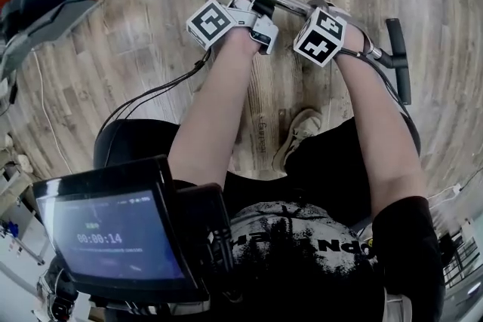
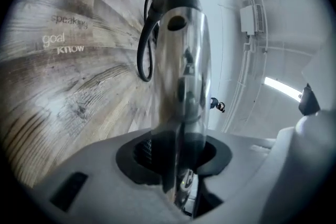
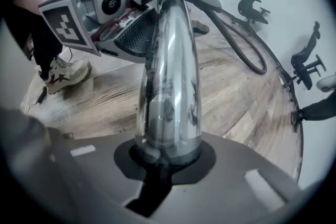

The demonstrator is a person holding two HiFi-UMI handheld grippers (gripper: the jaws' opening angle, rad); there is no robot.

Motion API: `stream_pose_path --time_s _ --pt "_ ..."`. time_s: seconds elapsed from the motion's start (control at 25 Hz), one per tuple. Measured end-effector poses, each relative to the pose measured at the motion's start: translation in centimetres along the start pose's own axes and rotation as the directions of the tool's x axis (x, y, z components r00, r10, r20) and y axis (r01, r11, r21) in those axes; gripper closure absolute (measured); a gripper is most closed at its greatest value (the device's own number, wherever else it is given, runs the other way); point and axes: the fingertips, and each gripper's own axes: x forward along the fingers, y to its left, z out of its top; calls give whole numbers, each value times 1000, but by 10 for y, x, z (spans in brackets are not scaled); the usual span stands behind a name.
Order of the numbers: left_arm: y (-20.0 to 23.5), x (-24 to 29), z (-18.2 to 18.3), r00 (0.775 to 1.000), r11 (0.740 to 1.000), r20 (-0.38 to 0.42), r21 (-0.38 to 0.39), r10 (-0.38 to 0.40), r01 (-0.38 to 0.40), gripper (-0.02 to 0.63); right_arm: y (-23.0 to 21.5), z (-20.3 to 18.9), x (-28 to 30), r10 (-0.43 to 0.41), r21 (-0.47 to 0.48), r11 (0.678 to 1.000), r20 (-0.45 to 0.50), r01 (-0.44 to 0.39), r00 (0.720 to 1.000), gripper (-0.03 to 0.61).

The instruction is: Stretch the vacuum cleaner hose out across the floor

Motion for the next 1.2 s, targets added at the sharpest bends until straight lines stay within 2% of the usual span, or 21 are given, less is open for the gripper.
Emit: stream_pose_path --time_s 0.08,0.12,0.16,0.24,0.44,0.56,0.68,0.8,0.96,1.0,1.12,1.2 --pt "-5 0 12 999 997 38 70 8 -11 497 2 5 -5 8 10 1000 7 -8 1000 529" --pt "-10 1 19 998 997 62 81 4 -9 512 4 8 -7 10 10 1000 10 -10 1000 529" --pt "-16 2 26 996 997 91 71 -6 -1 544 5 12 -10 9 9 1000 15 -9 1000 529" --pt "-26 5 36 991 999 133 48 -29 23 562 5 20 -15 9 19 1000 30 -10 1000 526" --pt "-39 7 40 991 997 126 70 -54 45 568 6 26 -22 15 44 999 39 -17 999 526" --pt "-57 8 45 988 996 130 43 -79 74 568 0 35 -33 -5 42 999 36 4 999 526" --pt "-81 6 58 989 993 130 99 -69 57 568 -8 50 -55 -23 35 999 54 21 998 526" --pt "-131 13 67 987 992 137 100 -88 75 568 -21 68 -94 -33 32 999 78 30 996 526" --pt "-210 23 73 985 984 147 162 -93 69 568 -44 79 -175 -40 16 999 86 39 995 528" --pt "-233 22 72 984 985 150 159 -93 69 568 -45 82 -198 -39 15 999 87 38 995 528" --pt "-302 11 64 980 993 172 77 -104 92 572 -38 90 -266 -22 7 1000 84 22 996 526" --pt "-335 -6 60 977 995 193 62 -89 79 572 -26 91 -307 0 -14 1000 61 1 998 526"
